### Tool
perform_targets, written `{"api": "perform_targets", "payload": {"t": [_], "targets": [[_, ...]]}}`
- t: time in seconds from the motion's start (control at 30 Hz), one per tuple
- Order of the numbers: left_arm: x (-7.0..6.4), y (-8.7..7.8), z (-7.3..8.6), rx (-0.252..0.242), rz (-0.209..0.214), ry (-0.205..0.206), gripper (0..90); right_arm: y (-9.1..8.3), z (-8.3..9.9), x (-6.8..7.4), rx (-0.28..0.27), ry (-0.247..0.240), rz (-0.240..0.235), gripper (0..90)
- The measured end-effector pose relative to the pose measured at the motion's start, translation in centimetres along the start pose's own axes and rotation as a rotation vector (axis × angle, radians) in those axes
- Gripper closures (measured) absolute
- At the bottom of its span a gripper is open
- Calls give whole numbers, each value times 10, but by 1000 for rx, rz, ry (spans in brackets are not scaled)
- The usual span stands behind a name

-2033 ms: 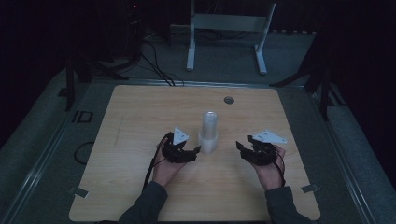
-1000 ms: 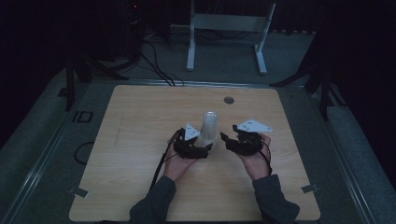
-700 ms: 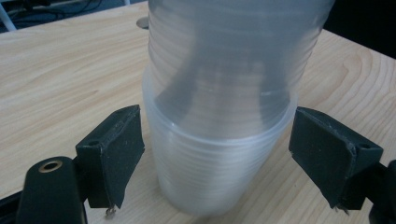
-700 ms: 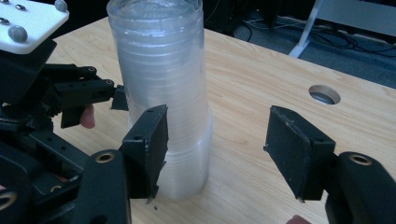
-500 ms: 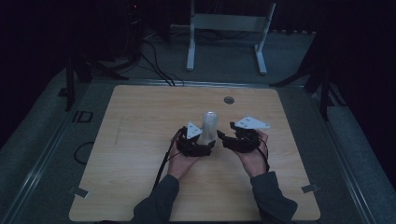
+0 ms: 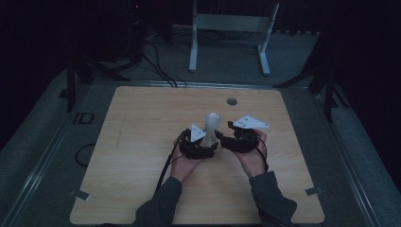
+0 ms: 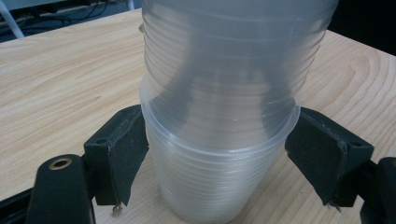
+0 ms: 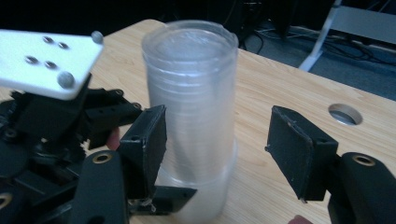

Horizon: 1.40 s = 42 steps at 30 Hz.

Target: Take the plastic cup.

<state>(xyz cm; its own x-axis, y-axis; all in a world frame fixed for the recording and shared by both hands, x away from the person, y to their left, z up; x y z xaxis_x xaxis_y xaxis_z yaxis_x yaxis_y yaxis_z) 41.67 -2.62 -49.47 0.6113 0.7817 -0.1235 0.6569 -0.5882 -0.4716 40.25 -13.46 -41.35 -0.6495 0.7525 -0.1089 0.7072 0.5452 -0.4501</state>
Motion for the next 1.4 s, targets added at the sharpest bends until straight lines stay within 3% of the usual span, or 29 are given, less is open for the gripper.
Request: {"api": "perform_targets", "payload": {"t": [0.87,1.4], "targets": [[-4,0,1,-22,-7,33,216,21,-20,10,-44,-29,-26,326],[-5,5,0,-46,-11,21,192,32,-22,5,-36,5,-34,354]]}}
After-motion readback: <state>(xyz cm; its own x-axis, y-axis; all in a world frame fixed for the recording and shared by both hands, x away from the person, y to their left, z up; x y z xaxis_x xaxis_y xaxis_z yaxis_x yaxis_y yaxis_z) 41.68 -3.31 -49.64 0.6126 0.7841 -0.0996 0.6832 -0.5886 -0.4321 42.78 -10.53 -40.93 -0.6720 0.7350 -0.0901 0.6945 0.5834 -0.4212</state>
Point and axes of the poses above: each handheld gripper's, and its own axes: y roughly forward along the jaws, z roughly out of its underside, x roughly to its left, the point moved 7 cm from there along y, roughly forward along the jaws, and after that the axes turned 6 degrees about -y, right-handed, at the moved point
